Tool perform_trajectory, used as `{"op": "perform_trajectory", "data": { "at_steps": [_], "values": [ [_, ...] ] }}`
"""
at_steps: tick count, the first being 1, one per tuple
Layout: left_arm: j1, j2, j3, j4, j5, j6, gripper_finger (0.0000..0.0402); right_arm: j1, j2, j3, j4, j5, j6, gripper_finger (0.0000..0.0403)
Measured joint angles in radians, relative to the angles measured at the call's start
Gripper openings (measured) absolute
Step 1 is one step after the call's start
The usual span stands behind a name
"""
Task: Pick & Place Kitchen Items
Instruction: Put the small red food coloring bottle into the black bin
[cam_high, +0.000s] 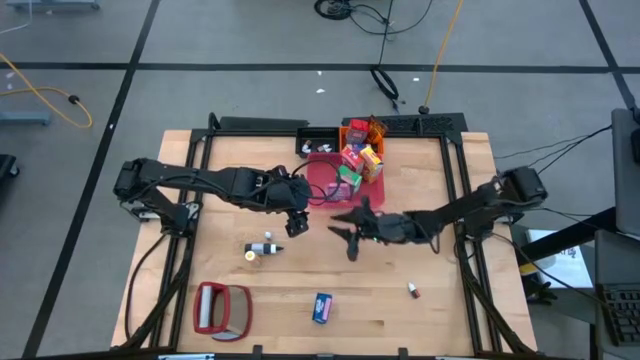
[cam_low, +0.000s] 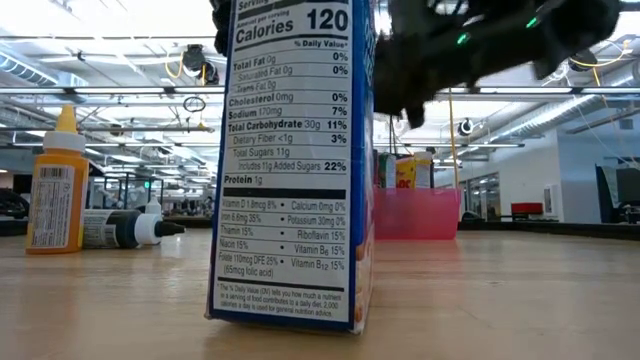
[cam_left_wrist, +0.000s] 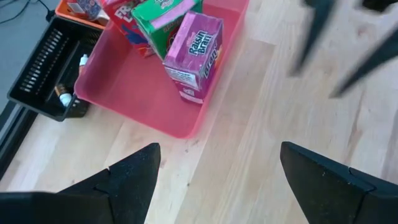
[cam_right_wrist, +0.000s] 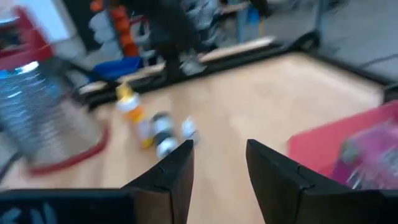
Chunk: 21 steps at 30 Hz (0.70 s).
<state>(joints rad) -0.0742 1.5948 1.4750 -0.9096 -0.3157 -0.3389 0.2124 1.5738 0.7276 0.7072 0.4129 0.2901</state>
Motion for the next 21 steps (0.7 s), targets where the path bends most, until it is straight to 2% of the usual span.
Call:
{"op": "perform_trajectory", "data": {
  "at_steps": [5,10,21],
  "values": [
    [0.001,0.000,0.000,0.000,0.000,-0.001,0.0335,0.127,-0.080,0.000,-0.215,-0.054,0.096,0.0129],
    [0.001,0.000,0.000,0.002,0.000,-0.001,0.0335,0.247,-0.104,-0.001,-0.356,-0.129,0.260,0.0126],
    [0.001,0.000,0.000,0.017,0.000,0.001,0.0335,0.436,-0.106,0.000,-0.486,-0.250,0.565,0.0125]
  ]
}}
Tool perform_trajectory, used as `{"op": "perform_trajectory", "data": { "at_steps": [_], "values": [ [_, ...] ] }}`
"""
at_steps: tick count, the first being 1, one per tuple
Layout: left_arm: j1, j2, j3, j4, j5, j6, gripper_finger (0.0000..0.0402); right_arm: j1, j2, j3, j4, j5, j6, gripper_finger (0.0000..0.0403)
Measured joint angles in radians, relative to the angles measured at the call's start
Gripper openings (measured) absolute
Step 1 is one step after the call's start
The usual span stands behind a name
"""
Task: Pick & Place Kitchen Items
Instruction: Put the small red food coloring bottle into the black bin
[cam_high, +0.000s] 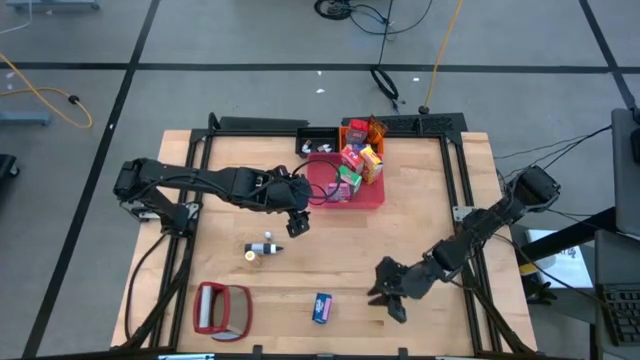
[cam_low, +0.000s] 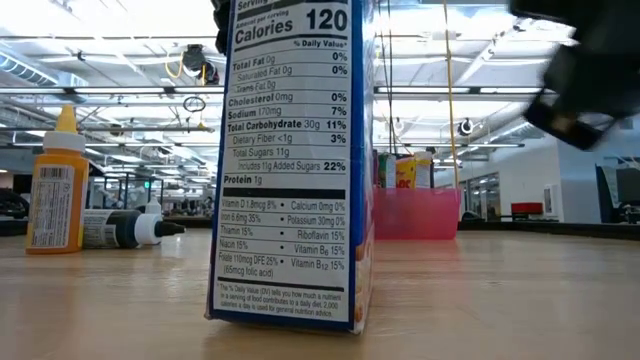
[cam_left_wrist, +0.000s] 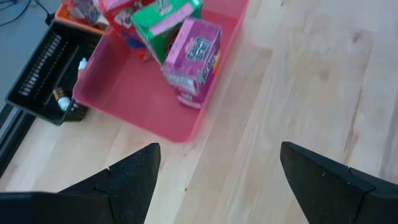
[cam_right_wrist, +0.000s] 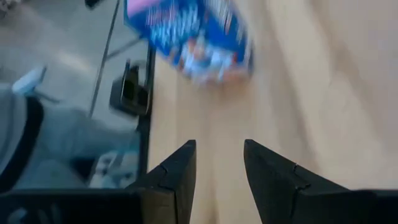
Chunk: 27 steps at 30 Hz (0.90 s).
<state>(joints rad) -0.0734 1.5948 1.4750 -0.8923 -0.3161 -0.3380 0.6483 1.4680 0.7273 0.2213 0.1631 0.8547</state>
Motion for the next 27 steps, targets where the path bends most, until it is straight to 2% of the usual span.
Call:
{"op": "perform_trajectory", "data": {
  "at_steps": [9,13,20,27],
  "values": [
    [0.000,0.000,0.000,0.033,0.000,0.003,0.0335,0.051,-0.040,0.000,-0.231,-0.168,0.303,0.0125],
    [0.000,0.000,0.000,0.033,0.000,0.012,0.0335,0.073,-0.115,0.000,-0.313,-0.165,0.353,0.0125],
    [0.000,0.000,0.000,0.033,0.000,0.013,0.0335,0.133,-0.237,0.000,-0.547,-0.168,0.553,0.0125],
    [0.000,0.000,0.000,0.033,-0.009,0.020,0.0335,0.155,-0.272,0.000,-0.726,-0.169,0.762,0.0125]
  ]
}}
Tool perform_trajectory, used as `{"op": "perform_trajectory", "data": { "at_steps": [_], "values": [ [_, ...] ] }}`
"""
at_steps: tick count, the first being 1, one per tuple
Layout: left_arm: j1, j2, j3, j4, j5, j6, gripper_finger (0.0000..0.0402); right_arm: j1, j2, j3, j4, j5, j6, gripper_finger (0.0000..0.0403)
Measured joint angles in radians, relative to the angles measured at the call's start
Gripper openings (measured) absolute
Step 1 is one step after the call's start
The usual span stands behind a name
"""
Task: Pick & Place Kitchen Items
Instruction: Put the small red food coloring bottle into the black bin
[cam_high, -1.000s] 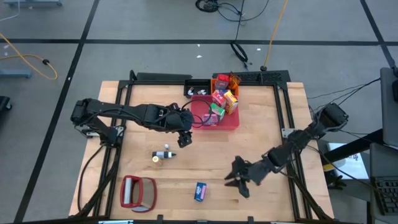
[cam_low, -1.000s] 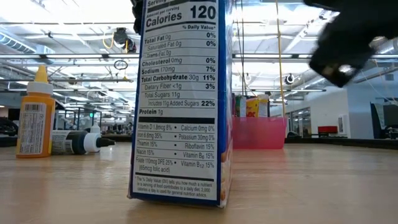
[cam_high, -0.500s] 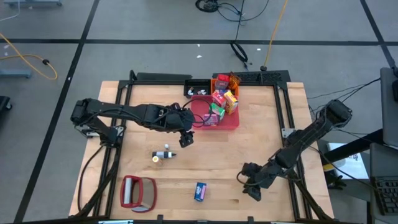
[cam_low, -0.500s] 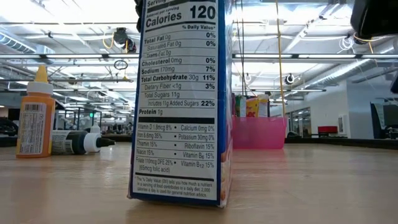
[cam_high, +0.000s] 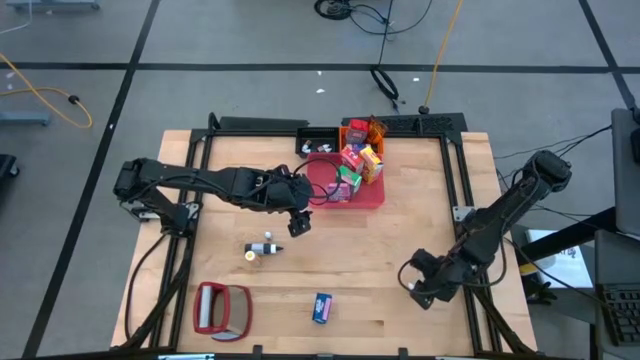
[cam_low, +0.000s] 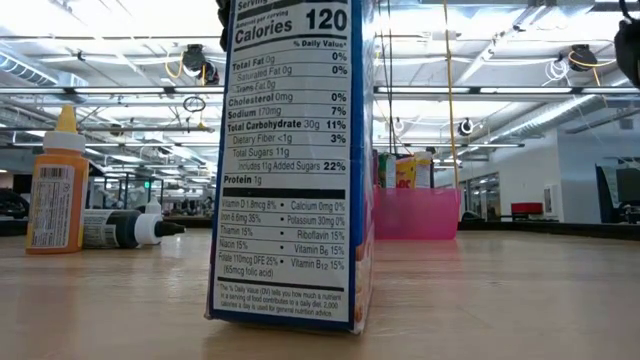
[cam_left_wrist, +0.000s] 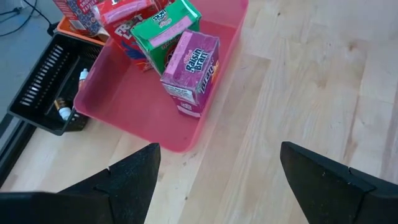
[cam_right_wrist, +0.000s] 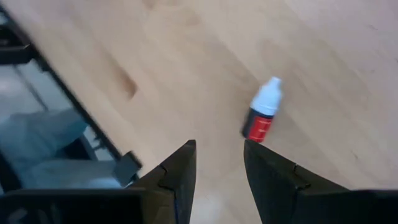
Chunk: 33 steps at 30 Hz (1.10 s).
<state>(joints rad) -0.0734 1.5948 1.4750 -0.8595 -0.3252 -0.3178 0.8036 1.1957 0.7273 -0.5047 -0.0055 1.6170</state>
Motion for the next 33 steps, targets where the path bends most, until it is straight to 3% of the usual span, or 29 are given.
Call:
{"op": "perform_trajectory", "data": {
  "at_steps": [33],
  "values": [
    [0.000,0.000,0.000,0.001,0.000,-0.001,0.0335,-0.040,0.286,0.005,0.059,-0.063,0.105,0.0124]
  ]
}}
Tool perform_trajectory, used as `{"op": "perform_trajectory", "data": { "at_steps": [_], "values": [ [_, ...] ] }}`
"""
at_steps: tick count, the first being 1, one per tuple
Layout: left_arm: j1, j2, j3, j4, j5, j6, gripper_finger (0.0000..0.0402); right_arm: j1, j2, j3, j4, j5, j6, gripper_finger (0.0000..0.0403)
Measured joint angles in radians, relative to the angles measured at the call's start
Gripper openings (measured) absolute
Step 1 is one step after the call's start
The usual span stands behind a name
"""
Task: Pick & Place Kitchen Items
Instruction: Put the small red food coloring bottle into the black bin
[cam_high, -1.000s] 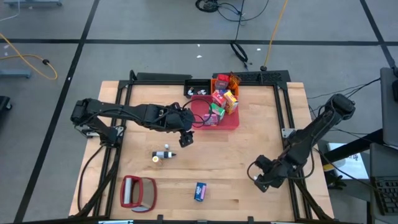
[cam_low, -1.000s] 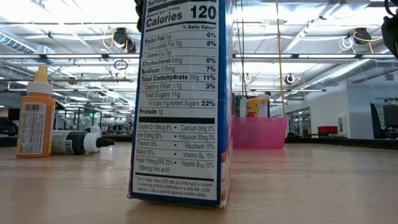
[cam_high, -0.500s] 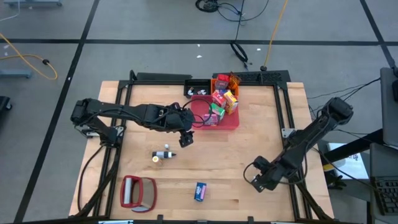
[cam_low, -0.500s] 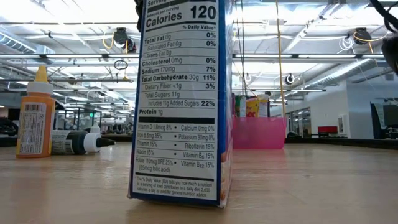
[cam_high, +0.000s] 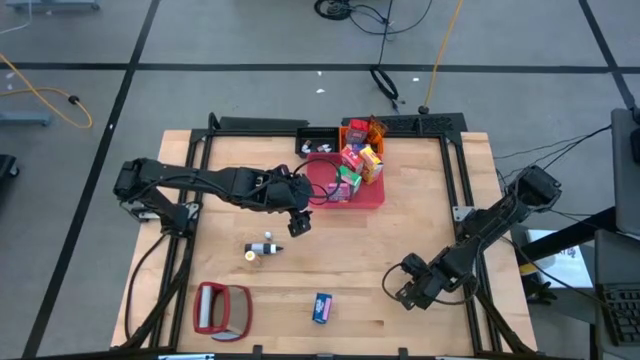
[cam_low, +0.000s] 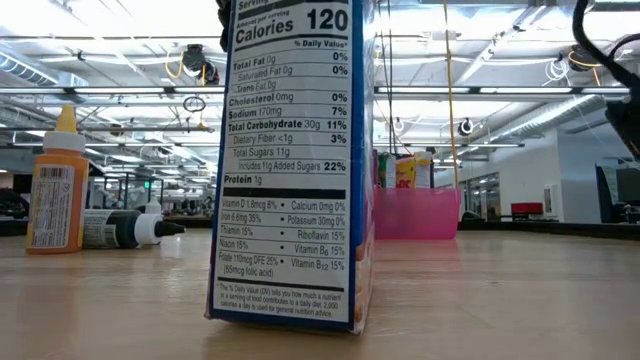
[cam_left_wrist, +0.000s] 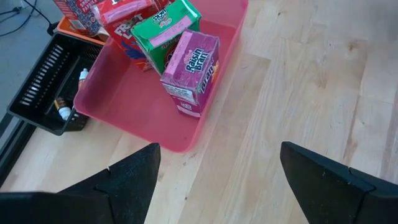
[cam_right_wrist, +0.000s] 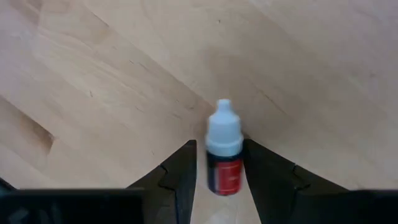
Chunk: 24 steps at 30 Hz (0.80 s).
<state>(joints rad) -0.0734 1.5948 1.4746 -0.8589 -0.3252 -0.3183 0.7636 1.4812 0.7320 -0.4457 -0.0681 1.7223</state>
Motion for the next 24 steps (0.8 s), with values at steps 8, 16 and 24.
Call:
{"op": "perform_trajectory", "data": {
  "at_steps": [8,16,24],
  "values": [
    [0.000,0.000,0.000,0.000,0.000,-0.003,0.0335,-0.015,0.007,-0.002,-0.002,-0.029,-0.018,0.0051],
    [0.000,0.000,0.000,0.004,0.000,-0.003,0.0335,-0.077,-0.123,-0.006,0.011,0.133,-0.077,0.0051],
    [0.000,0.000,0.000,0.005,0.000,-0.005,0.0335,-0.238,-0.253,-0.006,0.059,0.304,-0.273,0.0051]
  ]
}}
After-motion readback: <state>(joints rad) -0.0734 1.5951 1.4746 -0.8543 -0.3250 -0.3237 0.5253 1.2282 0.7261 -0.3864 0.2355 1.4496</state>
